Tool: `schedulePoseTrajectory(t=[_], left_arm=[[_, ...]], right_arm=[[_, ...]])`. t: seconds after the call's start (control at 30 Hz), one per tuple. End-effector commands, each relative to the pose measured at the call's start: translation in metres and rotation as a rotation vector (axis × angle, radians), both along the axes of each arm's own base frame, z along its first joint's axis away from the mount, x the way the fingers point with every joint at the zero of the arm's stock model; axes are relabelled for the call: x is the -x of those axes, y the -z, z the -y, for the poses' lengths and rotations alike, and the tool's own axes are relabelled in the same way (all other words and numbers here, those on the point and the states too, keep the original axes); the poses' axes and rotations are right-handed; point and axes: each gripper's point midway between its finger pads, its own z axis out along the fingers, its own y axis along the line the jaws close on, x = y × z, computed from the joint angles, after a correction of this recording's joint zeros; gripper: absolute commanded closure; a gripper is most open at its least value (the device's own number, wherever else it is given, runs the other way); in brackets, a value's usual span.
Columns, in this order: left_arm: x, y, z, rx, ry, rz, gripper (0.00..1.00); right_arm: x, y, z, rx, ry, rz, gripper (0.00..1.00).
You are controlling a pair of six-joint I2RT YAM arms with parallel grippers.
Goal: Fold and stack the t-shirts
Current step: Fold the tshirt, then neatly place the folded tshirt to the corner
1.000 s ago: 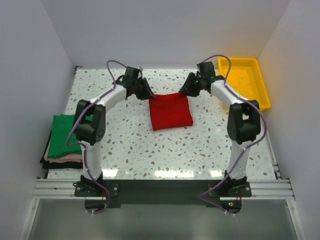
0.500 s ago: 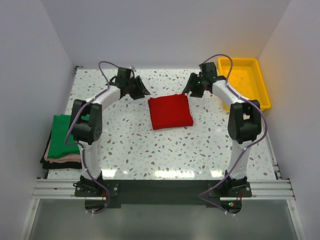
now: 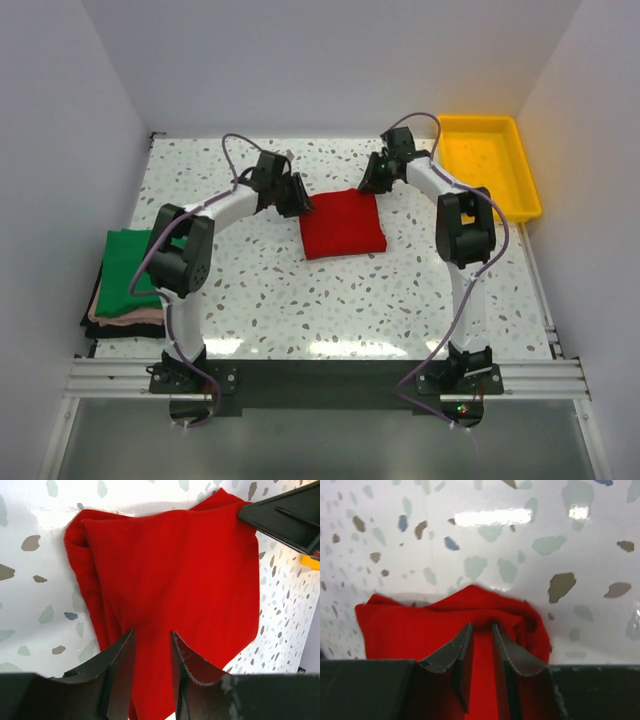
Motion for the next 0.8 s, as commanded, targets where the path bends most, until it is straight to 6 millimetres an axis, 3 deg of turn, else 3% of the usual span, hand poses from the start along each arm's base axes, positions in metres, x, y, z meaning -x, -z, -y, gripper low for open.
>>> schedulePoseTrajectory(t=[0.0,0.1,0.17,0.37,0.63,0.77], left_arm=[[-0.004,-0.018,-0.009,-0.007,-0.005,0.058,0.62],[0.0,-0.023,-0.016,-0.021,-0.015,0.073,0.54],[0.0,-0.023,-0.021,-0.031,-0.025,0.075,0.45],[0.004,-0.013,-0.024,-0.048,0.002,0.054,0.32],[-0.004,0.03,-0.02,-0.091,0.067,-0.007,0.3],[-0.003,0.044,-0.008,-0.061,0.112,-0.046,0.3]], right_arm=[[-0.01,0.007,0.014,0.0,0.011,-0.031,0.75],[-0.013,0.013,0.02,-0.057,0.029,-0.066,0.75],[-0.011,0.011,0.015,-0.117,0.01,-0.075,0.73],[-0.011,0.001,0.006,-0.189,-0.035,-0.075,0.72],[-0.01,-0.013,0.001,-0.225,-0.066,-0.055,0.69],[-0.009,-0.017,-0.001,-0.227,-0.076,-0.048,0.69]])
